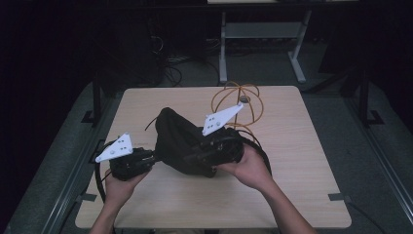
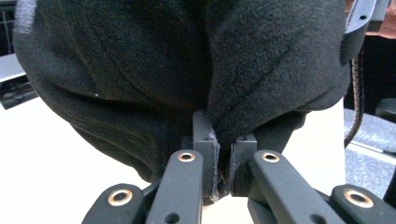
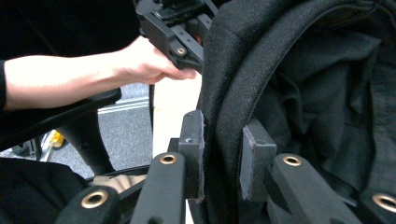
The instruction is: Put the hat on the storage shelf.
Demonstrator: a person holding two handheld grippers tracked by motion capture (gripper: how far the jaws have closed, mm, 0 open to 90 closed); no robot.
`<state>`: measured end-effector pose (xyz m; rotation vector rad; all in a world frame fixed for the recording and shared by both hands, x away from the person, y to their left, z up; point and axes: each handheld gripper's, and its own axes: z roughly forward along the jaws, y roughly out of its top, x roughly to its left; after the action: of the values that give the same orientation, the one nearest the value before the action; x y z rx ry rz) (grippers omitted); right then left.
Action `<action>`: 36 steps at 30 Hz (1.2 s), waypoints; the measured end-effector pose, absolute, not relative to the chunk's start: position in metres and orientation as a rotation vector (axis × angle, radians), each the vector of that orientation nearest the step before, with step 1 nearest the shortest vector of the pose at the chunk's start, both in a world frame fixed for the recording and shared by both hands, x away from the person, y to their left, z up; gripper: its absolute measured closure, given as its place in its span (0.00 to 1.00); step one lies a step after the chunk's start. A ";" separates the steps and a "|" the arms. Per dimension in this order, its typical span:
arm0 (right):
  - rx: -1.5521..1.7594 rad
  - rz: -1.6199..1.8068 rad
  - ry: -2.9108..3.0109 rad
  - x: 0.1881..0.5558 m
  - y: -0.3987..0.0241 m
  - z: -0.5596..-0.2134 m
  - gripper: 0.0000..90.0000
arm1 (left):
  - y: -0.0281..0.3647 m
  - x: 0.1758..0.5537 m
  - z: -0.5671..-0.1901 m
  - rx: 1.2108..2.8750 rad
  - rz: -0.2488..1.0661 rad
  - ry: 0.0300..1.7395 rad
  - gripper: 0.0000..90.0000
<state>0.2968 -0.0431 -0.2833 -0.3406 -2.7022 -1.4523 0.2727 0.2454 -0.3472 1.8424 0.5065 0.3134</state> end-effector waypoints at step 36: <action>-0.636 -1.545 -2.768 0.298 -0.124 -0.338 0.38 | 0.264 0.284 -0.294 1.868 0.430 0.545 0.95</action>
<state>0.2982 -0.1241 -0.3383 -0.6358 -2.7683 -1.5446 0.2837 0.2642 -0.2940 1.8679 0.5448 0.4299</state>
